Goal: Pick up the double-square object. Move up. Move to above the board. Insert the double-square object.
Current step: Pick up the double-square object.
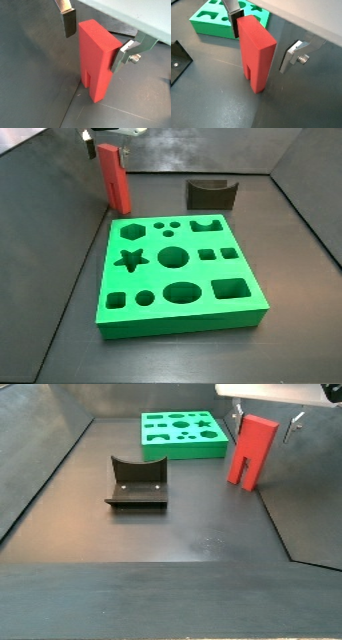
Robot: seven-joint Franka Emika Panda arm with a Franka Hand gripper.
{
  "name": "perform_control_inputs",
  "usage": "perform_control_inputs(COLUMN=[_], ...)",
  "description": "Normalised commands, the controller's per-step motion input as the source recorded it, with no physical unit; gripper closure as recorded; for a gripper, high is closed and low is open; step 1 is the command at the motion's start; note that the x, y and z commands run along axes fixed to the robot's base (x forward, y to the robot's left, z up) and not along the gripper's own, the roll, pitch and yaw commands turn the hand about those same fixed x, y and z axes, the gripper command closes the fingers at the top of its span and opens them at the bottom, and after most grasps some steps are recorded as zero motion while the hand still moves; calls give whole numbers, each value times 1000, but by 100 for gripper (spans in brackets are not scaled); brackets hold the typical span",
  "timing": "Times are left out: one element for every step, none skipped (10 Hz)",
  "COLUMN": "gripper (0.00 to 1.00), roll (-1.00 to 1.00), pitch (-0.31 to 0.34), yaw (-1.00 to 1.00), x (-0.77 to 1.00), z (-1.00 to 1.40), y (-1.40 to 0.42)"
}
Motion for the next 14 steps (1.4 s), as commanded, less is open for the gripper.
perform_control_inputs(gripper=[0, 0, 0, 0, 0, 100, 100, 100, 100, 100, 100, 100, 100, 100], roll=[0, 21, 44, 27, 0, 0, 0, 0, 0, 0, 0, 0, 0, 0], pitch=[124, 97, 57, 27, 0, 0, 0, 0, 0, 0, 0, 0, 0, 0], yaw=[-191, -891, -1000, -140, 0, 0, 0, 0, 0, 0, 0, 0, 0, 0], x=[289, 0, -46, 186, 0, 0, 0, 0, 0, 0, 0, 0, 0, 0], z=[109, -49, -49, 0, 0, 0, 0, 0, 0, 0, 0, 0, 0, 0], y=[0, 0, 0, 0, 0, 0, 0, 0, 0, 0, 0, 0, 0, 0])
